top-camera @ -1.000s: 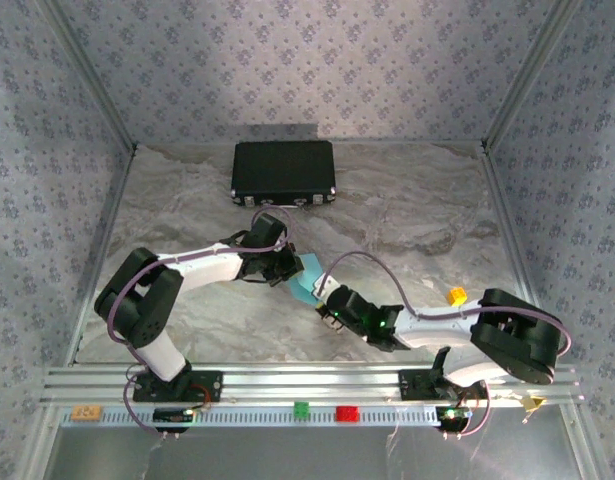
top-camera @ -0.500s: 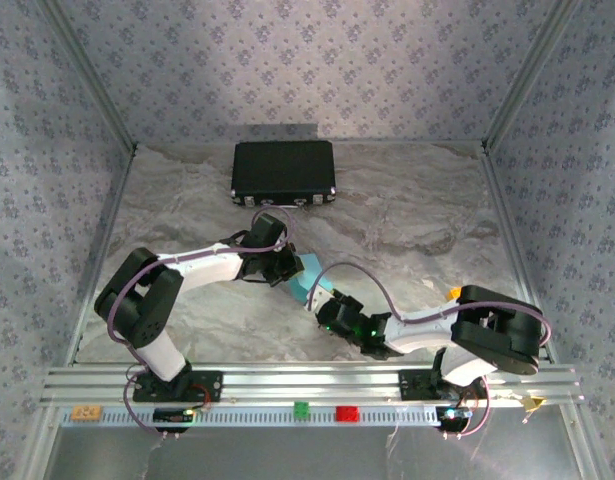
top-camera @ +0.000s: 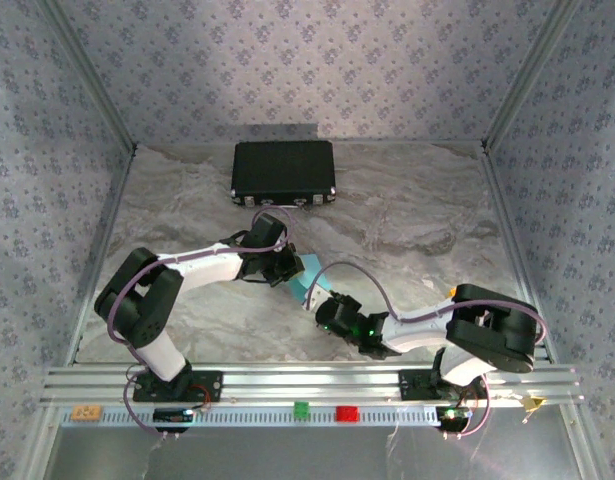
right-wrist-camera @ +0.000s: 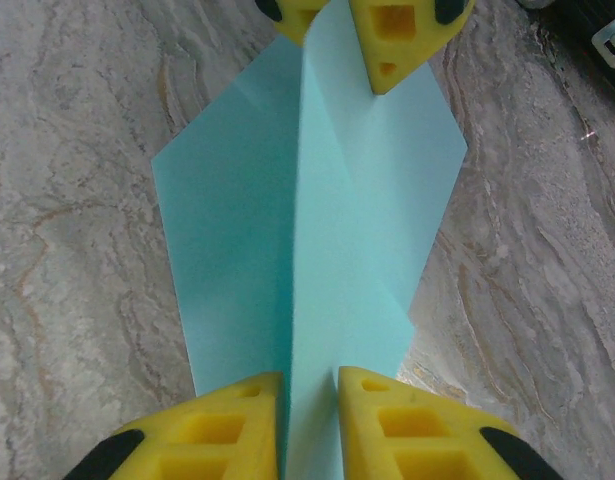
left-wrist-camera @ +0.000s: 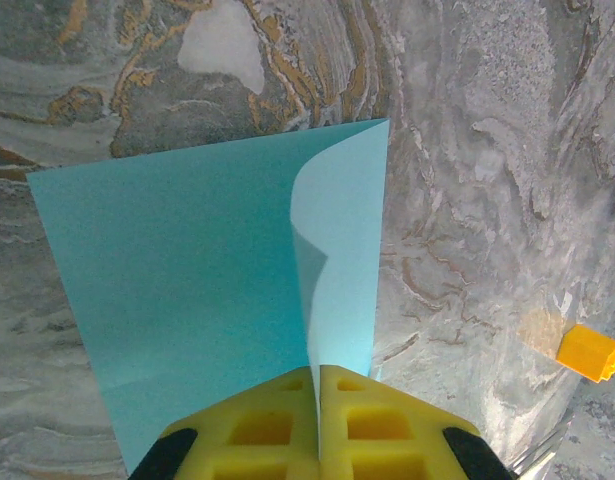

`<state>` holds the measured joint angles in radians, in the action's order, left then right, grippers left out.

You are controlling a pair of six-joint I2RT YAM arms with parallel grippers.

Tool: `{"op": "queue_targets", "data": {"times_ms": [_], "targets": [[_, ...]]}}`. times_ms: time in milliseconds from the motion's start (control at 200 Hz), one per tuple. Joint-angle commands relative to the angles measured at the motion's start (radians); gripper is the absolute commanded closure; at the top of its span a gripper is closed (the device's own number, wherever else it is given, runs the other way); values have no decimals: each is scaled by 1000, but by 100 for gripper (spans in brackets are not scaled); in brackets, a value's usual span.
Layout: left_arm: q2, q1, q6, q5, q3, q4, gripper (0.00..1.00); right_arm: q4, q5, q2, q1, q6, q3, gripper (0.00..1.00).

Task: Fold a paper plane with a square sheet of paper (pick it up from the middle)
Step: Fourth fold the wing at the center of the table.

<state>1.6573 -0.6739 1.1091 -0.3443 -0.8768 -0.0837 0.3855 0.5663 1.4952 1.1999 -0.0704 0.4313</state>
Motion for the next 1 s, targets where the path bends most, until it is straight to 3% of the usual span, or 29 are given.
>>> {"op": "queue_targets", "data": {"times_ms": [0,500,635,765,865,994], "targets": [[2,7,0,-13,-28,-23,95,18,26,8,-5,14,20,81],[6,8,-5,-4,-36,-34,93,-5,-11,-5,-20,61,17,94],[-22,9,-12,21,-35,-45,76,-31,-90,-11,-61,152,22,96],[-83,13,-27,76,-26,-77,49,-17,-248,-15,-138,246,14,96],[-132,17,-35,115,-18,-104,43,12,-378,-14,-191,278,10,97],[-169,21,-40,138,-4,-112,42,20,-509,-4,-263,355,10,98]]}}
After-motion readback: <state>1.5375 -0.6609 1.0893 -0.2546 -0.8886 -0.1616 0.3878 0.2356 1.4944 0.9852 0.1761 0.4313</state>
